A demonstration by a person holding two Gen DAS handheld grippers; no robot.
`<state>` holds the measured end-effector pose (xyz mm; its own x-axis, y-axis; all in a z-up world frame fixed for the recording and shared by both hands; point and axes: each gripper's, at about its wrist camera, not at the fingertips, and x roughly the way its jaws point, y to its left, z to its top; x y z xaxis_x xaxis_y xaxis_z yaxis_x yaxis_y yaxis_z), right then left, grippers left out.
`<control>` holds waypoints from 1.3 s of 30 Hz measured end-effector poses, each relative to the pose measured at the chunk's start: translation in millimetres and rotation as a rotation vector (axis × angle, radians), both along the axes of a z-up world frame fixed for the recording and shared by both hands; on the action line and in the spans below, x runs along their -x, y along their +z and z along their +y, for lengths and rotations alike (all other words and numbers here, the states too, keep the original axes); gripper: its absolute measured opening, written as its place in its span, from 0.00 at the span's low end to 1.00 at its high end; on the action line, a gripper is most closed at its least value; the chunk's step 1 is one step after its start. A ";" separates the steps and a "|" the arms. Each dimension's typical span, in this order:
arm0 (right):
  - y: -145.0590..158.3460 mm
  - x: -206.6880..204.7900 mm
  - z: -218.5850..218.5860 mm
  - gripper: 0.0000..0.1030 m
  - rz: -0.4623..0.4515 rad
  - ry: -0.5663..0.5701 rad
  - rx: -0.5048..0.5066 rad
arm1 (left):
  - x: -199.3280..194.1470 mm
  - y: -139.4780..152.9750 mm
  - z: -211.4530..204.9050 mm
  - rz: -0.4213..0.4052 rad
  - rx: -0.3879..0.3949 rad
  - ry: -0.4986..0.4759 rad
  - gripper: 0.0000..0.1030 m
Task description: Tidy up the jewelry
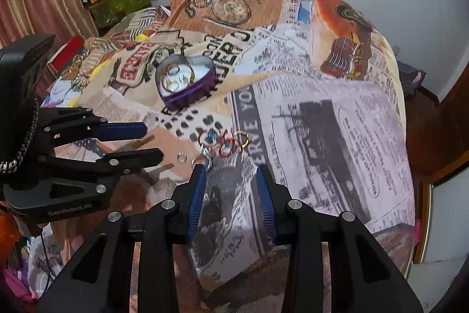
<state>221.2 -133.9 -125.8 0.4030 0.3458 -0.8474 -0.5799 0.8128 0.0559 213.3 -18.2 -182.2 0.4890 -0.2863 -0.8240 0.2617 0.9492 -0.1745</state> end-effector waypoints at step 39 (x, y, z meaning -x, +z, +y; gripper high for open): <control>-34.9 -14.8 36.7 0.22 0.048 0.082 -0.002 | 17.5 -8.0 18.1 -0.033 0.041 0.035 0.09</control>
